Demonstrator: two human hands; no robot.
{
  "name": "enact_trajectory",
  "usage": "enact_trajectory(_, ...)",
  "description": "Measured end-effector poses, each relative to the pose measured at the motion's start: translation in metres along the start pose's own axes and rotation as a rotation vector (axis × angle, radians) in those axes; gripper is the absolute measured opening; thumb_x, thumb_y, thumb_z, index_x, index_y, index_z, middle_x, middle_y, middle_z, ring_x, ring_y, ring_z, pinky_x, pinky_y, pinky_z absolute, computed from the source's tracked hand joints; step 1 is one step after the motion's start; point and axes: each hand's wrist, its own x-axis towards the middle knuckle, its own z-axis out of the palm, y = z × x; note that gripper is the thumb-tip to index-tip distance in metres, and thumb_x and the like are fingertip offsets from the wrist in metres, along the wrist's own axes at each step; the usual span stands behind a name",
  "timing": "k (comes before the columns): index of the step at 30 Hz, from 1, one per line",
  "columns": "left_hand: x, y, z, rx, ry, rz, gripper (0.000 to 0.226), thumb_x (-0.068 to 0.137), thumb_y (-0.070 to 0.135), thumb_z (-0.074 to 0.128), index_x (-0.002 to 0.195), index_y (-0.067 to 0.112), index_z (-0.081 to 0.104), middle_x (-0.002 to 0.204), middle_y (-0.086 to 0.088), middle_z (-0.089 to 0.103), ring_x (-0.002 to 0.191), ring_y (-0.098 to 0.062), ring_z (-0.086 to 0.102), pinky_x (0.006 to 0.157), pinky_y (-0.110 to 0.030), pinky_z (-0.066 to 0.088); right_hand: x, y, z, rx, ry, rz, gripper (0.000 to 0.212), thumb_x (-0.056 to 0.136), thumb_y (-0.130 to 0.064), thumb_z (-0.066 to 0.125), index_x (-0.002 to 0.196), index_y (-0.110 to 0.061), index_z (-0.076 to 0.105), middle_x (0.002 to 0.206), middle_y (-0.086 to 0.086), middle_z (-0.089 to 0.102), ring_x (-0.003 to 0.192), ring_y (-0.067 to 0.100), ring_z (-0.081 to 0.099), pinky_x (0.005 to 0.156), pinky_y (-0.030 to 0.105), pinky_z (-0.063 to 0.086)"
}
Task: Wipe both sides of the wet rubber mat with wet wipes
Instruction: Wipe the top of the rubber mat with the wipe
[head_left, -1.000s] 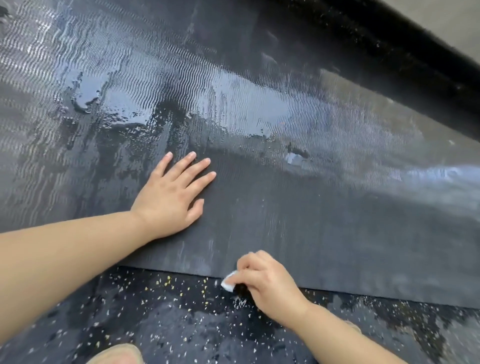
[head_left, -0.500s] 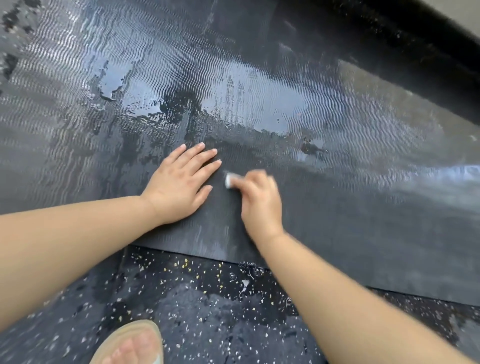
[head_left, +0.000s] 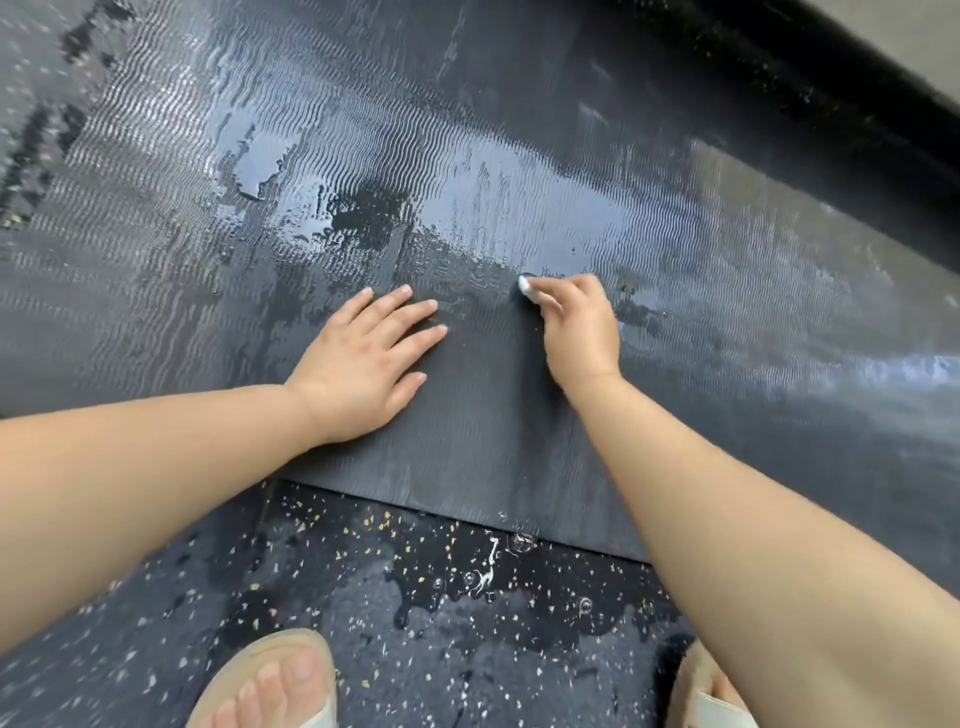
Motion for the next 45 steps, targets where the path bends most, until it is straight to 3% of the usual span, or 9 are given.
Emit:
enact_trajectory(5,-0.004,-0.006,-0.004,0.002,-0.015,-0.016,0.060,0.088,0.043,0.028,0.132,0.013,0.056,0.140,-0.011,0.049,0.132,-0.035,0.041,0.110,-0.053,0.027,-0.069,-0.016,0.021,-0.029,0.033,-0.170,0.028,0.079,0.006,0.058,0.091,-0.014,0.073,0.086,0.014,0.058,0.077,0.033,0.055,0.071,0.035,0.044)
enact_trajectory(9,-0.004,-0.007,-0.002,0.016,0.015,0.001,0.057,0.088,0.041,0.032,0.128,0.013,0.059,0.137,-0.012,0.052,0.128,-0.036,0.046,0.107,-0.054,0.032,-0.151,-0.009,0.013,0.000,-0.267,-0.416,0.049,0.068,0.013,0.059,0.095,-0.027,0.058,0.081,0.005,0.056,0.066,0.026,0.052,0.063,0.038,0.049)
enact_trajectory(12,-0.005,-0.008,-0.001,0.007,0.025,0.010,0.056,0.088,0.040,0.032,0.128,0.012,0.059,0.137,-0.011,0.053,0.128,-0.035,0.046,0.107,-0.054,0.033,-0.146,-0.003,-0.002,0.034,-0.404,-0.576,0.046,0.071,0.014,0.052,0.094,-0.021,0.069,0.082,0.006,0.058,0.066,0.027,0.053,0.061,0.037,0.049)
enact_trajectory(20,-0.006,-0.012,0.000,-0.054,0.087,0.010,0.053,0.088,0.032,0.034,0.123,0.004,0.061,0.132,-0.013,0.056,0.126,-0.035,0.049,0.107,-0.052,0.032,0.040,-0.009,0.004,0.016,0.107,0.027,0.032,0.091,-0.001,0.049,0.109,-0.017,0.069,0.097,0.009,0.050,0.100,0.034,0.051,0.086,0.023,0.035)
enact_trajectory(24,-0.005,-0.011,0.001,-0.128,0.133,-0.037,0.051,0.089,0.028,0.034,0.123,0.002,0.060,0.132,-0.015,0.055,0.126,-0.036,0.048,0.107,-0.051,0.033,0.015,-0.027,0.027,-0.066,0.130,-0.034,0.032,0.087,0.002,0.051,0.100,-0.018,0.073,0.099,0.013,0.057,0.092,0.033,0.051,0.077,0.024,0.032)
enact_trajectory(33,-0.006,-0.010,0.001,-0.164,0.187,-0.069,0.049,0.087,0.024,0.035,0.119,-0.001,0.062,0.127,-0.017,0.058,0.122,-0.038,0.051,0.105,-0.049,0.035,-0.132,-0.023,0.001,0.039,-0.540,-0.668,0.043,0.068,0.013,0.048,0.085,-0.016,0.074,0.082,0.008,0.060,0.066,0.028,0.053,0.058,0.032,0.048)
enact_trajectory(37,-0.006,-0.012,-0.001,-0.226,0.162,-0.082,0.051,0.087,0.023,0.032,0.122,-0.004,0.058,0.129,-0.019,0.055,0.125,-0.039,0.047,0.107,-0.052,0.034,-0.039,-0.037,0.002,0.053,-0.213,-0.383,0.039,0.076,0.011,0.051,0.094,-0.014,0.075,0.086,0.015,0.057,0.081,0.034,0.056,0.076,0.039,0.048)
enact_trajectory(41,-0.005,-0.013,-0.005,-0.326,0.181,-0.115,0.052,0.088,0.022,0.031,0.124,-0.006,0.056,0.129,-0.022,0.054,0.126,-0.042,0.044,0.106,-0.054,0.034,0.040,-0.046,0.018,-0.002,-0.039,-0.125,0.029,0.091,-0.002,0.050,0.106,-0.015,0.071,0.101,0.014,0.057,0.100,0.032,0.054,0.080,0.022,0.036)
enact_trajectory(45,-0.004,-0.015,-0.008,-0.252,0.269,-0.169,0.050,0.084,0.023,0.036,0.120,0.000,0.061,0.125,-0.017,0.059,0.121,-0.040,0.050,0.101,-0.050,0.038,0.001,-0.063,0.037,-0.064,-0.049,-0.211,0.026,0.087,-0.003,0.054,0.101,-0.016,0.073,0.096,0.012,0.060,0.092,0.033,0.056,0.081,0.032,0.042)
